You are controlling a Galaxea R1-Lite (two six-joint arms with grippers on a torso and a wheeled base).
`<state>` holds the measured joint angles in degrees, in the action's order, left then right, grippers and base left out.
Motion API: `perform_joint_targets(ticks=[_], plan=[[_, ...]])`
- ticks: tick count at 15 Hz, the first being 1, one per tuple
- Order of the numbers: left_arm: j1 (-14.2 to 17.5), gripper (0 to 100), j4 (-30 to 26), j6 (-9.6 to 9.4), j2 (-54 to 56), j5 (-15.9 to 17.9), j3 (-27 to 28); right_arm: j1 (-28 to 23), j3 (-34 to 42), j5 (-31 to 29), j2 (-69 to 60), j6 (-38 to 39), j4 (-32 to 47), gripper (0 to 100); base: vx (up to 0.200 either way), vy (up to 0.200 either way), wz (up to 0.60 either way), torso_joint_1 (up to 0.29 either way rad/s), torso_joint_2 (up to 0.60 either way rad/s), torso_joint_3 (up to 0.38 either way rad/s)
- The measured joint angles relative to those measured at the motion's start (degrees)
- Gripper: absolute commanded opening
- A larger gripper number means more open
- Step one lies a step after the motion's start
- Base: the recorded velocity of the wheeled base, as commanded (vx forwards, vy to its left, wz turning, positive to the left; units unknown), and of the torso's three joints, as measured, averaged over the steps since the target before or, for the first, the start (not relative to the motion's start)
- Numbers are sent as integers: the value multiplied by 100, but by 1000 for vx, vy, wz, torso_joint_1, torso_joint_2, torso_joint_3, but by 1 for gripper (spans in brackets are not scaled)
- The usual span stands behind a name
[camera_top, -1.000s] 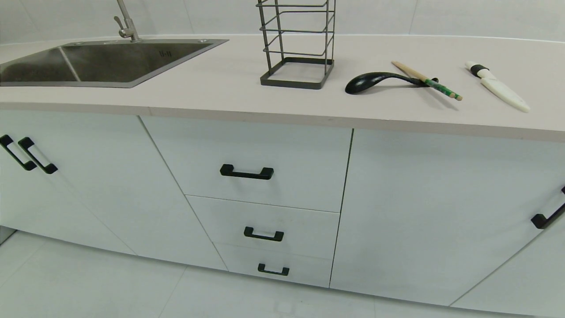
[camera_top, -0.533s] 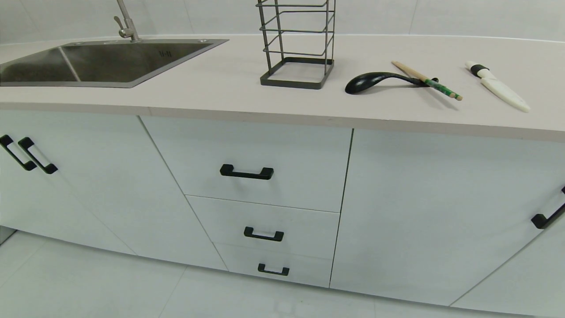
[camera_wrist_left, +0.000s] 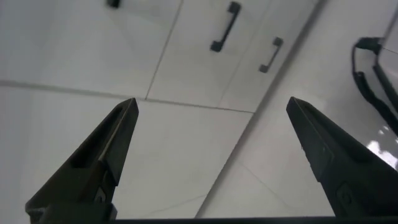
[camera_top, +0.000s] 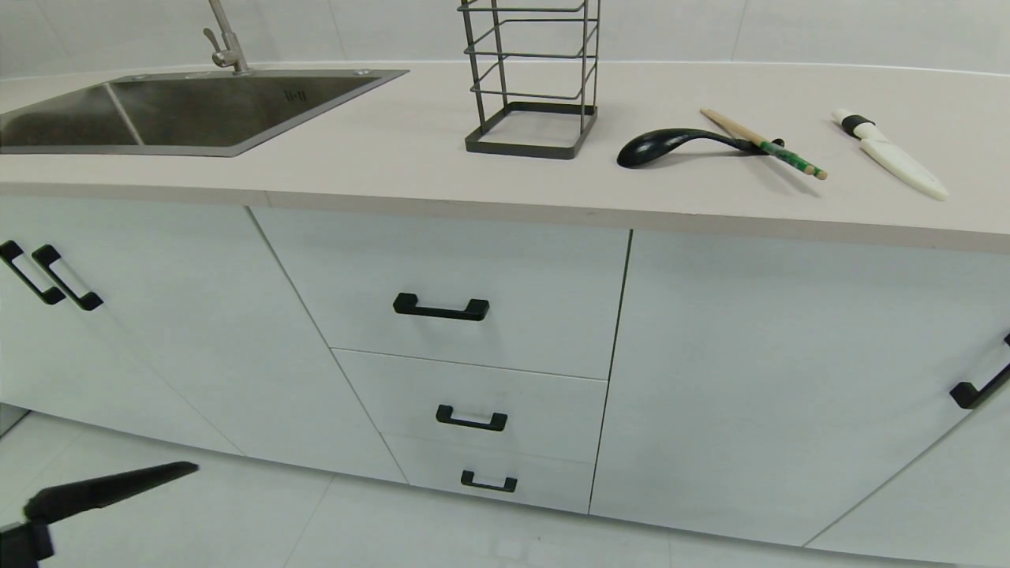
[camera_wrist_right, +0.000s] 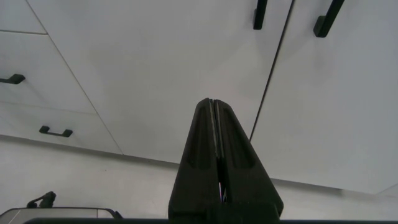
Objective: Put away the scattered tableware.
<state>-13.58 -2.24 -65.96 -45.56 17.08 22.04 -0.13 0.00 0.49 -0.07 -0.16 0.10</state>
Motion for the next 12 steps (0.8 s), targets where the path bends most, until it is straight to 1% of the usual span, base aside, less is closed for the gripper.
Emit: perform_joint_targets(ticks=[1,2,3,4,5,7,12], plan=[[-422,100,6,-85,-260,-195,34,4,0,2,0,0,0,0,0,0,0,0,0,0],[-942,100,37,-148,-595,-485,89,4,0,2,0,0,0,0,0,0,0,0,0,0],[-1390,100,102,-191,-926,-772,138,4,0,0,0,0,0,0,0,0,0,0,0,0],[-1641,100,202,-218,-1180,-936,171,4,0,2,0,0,0,0,0,0,0,0,0,0],[-1801,100,260,-230,-1408,-1011,183,4,0,2,0,2,0,0,0,0,0,0,0,0],[-1913,100,268,-230,-1701,-1024,190,4,0,2,0,0,0,0,0,0,0,0,0,0],[-1943,100,319,-233,-2219,-1015,202,4,0,0,0,2,-2,0,0,0,0,0,0,0]])
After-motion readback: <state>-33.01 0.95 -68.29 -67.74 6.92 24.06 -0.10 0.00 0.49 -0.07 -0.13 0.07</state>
